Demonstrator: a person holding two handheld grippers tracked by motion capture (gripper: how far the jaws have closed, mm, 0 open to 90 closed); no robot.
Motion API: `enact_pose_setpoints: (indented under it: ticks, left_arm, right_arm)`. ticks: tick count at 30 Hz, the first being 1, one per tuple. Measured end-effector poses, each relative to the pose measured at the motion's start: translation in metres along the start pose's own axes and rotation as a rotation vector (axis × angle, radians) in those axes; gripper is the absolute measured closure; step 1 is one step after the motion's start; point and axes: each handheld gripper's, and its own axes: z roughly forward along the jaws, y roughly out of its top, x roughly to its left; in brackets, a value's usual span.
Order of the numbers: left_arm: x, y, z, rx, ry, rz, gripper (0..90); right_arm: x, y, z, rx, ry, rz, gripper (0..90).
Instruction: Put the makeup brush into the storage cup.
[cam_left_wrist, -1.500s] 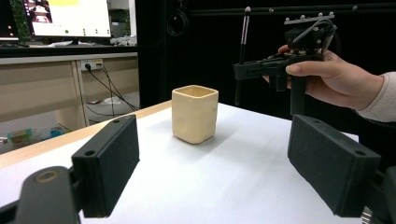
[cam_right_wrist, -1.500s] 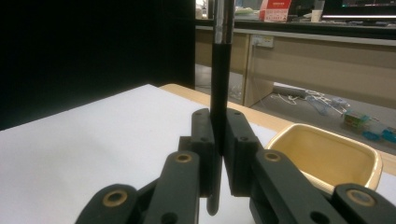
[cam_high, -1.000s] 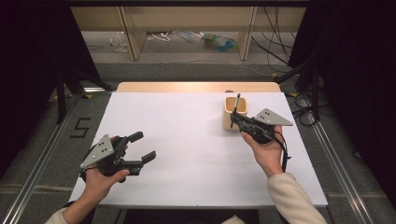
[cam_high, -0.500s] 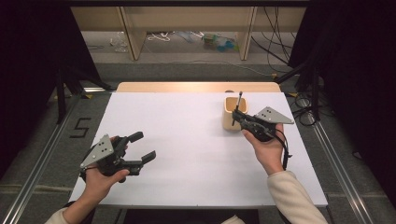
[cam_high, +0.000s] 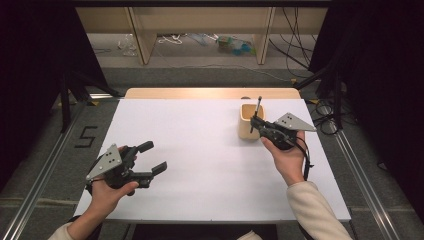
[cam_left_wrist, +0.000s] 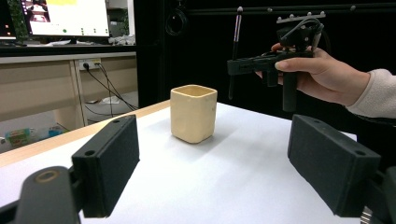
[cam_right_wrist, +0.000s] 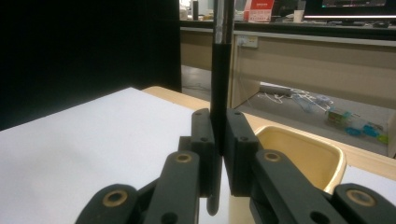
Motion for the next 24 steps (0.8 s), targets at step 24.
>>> enact_pose_setpoints:
  ticks: [24]
  left_arm:
    - [-0.0006, -0.0001, 0.0000, 0.000, 0.000, -0.004, 16.6]
  right_arm:
    - [-0.0072, 0.0030, 0.0042, 0.006, -0.026, 0.004, 84.1]
